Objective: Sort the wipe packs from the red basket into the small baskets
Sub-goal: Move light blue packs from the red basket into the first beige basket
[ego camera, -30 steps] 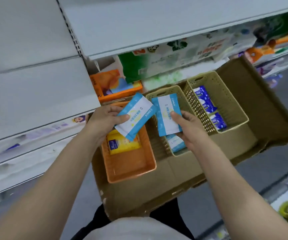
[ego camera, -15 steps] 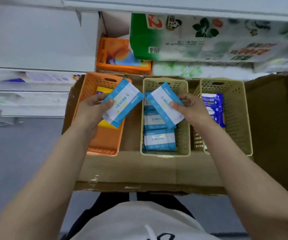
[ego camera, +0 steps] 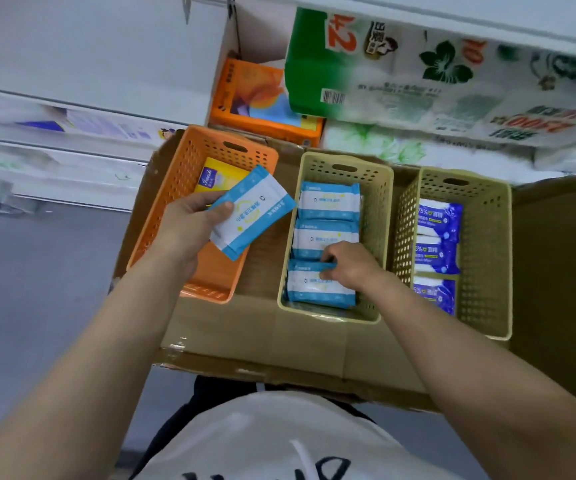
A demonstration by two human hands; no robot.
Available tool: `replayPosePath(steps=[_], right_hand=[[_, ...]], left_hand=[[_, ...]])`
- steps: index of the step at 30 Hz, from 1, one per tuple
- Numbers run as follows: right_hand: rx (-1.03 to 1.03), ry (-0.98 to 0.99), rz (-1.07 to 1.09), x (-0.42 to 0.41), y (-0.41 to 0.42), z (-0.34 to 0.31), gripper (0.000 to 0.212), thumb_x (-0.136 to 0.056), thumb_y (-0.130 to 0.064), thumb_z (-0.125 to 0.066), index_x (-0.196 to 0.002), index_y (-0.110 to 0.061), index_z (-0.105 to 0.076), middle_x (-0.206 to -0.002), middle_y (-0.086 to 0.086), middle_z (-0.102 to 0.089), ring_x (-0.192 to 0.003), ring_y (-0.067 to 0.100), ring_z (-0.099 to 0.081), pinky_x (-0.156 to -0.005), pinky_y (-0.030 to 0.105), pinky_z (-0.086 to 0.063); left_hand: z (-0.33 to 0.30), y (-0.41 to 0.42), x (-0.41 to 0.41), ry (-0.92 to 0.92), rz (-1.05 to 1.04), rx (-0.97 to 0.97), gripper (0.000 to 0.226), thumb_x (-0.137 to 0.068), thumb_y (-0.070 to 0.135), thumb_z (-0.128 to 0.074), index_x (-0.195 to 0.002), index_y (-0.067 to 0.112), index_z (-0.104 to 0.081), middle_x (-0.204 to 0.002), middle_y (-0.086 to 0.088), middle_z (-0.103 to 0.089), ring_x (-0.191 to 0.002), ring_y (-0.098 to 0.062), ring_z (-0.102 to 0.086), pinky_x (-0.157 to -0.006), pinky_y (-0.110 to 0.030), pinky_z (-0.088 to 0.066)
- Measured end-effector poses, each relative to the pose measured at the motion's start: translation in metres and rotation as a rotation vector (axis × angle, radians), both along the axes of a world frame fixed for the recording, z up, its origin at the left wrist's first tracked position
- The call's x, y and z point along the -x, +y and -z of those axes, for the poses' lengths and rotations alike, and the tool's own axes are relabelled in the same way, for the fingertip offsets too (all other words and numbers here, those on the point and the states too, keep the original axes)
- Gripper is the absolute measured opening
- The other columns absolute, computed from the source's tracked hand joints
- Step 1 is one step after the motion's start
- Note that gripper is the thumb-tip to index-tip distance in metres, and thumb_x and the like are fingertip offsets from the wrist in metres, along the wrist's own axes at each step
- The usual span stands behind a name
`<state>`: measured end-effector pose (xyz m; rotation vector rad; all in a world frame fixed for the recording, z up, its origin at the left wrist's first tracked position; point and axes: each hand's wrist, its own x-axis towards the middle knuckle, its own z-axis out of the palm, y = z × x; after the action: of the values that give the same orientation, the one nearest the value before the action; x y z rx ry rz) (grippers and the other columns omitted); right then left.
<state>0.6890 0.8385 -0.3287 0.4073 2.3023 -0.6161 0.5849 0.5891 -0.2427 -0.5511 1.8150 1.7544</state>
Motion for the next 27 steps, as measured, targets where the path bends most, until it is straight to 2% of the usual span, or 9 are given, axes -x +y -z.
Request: replayPosePath(steps=[4, 7, 9, 11, 12, 14, 19, 24, 27], right_hand=[[-0.111, 0.024, -0.092, -0.008, -0.003, 0.002, 0.041, -0.085, -0.040, -0.073, -0.121, -0.023, -0.066, -0.122, 0.001, -0.063, -0.113, 0.020, -0.057, -0.090, 0.032, -0.049], [-0.182, 0.272, -0.058, -0.012, -0.005, -0.010, 0.028, -0.090, -0.043, -0.065, -0.110, -0.024, -0.071, -0.108, -0.001, -0.067, -0.106, 0.018, -0.058, -0.086, 0.035, -0.051], [0.037, 0.464, 0.420, -0.006, -0.012, -0.033, 0.030, -0.091, -0.052, -0.060, -0.102, -0.026, -0.072, -0.096, -0.009, -0.072, -0.094, 0.011, -0.065, -0.083, 0.033, -0.053], [0.559, 0.354, 0.947, 0.010, -0.017, -0.059, 0.039, -0.089, -0.060, -0.058, -0.102, -0.026, -0.071, -0.091, -0.007, -0.076, -0.089, 0.011, -0.071, -0.080, 0.031, -0.055], [0.771, 0.269, 1.031, 0.016, -0.019, -0.068, 0.041, -0.089, -0.059, -0.060, -0.105, -0.023, -0.070, -0.093, -0.005, -0.077, -0.089, 0.013, -0.073, -0.077, 0.031, -0.057], [0.912, 0.216, 0.972, 0.024, -0.023, -0.077, 0.035, -0.088, -0.044, -0.069, -0.109, -0.017, -0.069, -0.099, 0.001, -0.077, -0.093, 0.019, -0.073, -0.077, 0.035, -0.060], [0.817, 0.304, 0.991, 0.026, -0.012, -0.079, 0.013, -0.085, -0.017, -0.076, -0.097, -0.015, -0.071, -0.096, 0.004, -0.076, -0.091, 0.022, -0.073, -0.083, 0.043, -0.059], [0.880, 0.269, 0.938, 0.025, 0.003, -0.074, 0.013, -0.085, -0.014, -0.075, -0.097, -0.018, -0.072, -0.094, -0.003, -0.077, -0.084, 0.014, -0.074, -0.068, 0.026, -0.058], [0.720, 0.357, 0.948, 0.038, 0.022, -0.070, 0.027, -0.083, -0.010, -0.077, -0.109, -0.010, -0.071, -0.104, 0.005, -0.075, -0.083, 0.014, -0.074, -0.065, 0.022, -0.057]], left_hand=[[0.003, 0.013, -0.003, 0.004, 0.029, -0.006, 0.023, -0.086, 0.009, -0.071, -0.109, 0.011, -0.069, -0.095, -0.004, -0.075, -0.077, -0.014, -0.074, -0.057, -0.022, -0.055], [0.003, 0.025, -0.006, -0.005, 0.057, -0.015, 0.017, -0.088, 0.009, -0.070, -0.104, 0.012, -0.067, -0.092, -0.002, -0.074, -0.075, -0.012, -0.074, -0.060, -0.023, -0.057], [0.002, 0.033, -0.009, -0.032, 0.066, -0.033, 0.016, -0.088, 0.009, -0.069, -0.104, 0.011, -0.066, -0.094, -0.003, -0.074, -0.080, -0.015, -0.074, -0.069, -0.030, -0.059], [0.000, 0.045, -0.013, -0.064, 0.064, -0.056, 0.017, -0.088, 0.008, -0.069, -0.103, 0.009, -0.062, -0.100, -0.007, -0.074, -0.089, -0.020, -0.073, -0.078, -0.036, -0.060], [0.000, 0.052, -0.015, -0.078, 0.060, -0.067, 0.018, -0.088, 0.008, -0.069, -0.103, 0.009, -0.060, -0.101, -0.008, -0.074, -0.090, -0.021, -0.073, -0.078, -0.037, -0.060], [-0.002, 0.065, -0.018, -0.106, 0.062, -0.094, 0.022, -0.088, 0.006, -0.069, -0.106, 0.007, -0.055, -0.103, -0.010, -0.073, -0.088, -0.020, -0.073, -0.073, -0.035, -0.061], [0.001, 0.081, -0.018, -0.099, 0.118, -0.098, 0.027, -0.088, 0.012, -0.070, -0.110, 0.007, -0.056, -0.108, -0.011, -0.073, -0.094, -0.024, -0.072, -0.070, -0.033, -0.060], [0.011, 0.093, -0.014, -0.063, 0.183, -0.107, 0.020, -0.089, 0.010, -0.070, -0.107, 0.012, -0.062, -0.107, -0.009, -0.072, -0.095, -0.022, -0.072, -0.071, -0.028, -0.058], [0.023, 0.106, -0.018, 0.051, 0.194, 0.049, 0.018, -0.087, 0.015, -0.072, -0.102, 0.015, -0.061, -0.100, -0.002, -0.069, -0.088, -0.017, -0.070, -0.063, -0.024, -0.054]])
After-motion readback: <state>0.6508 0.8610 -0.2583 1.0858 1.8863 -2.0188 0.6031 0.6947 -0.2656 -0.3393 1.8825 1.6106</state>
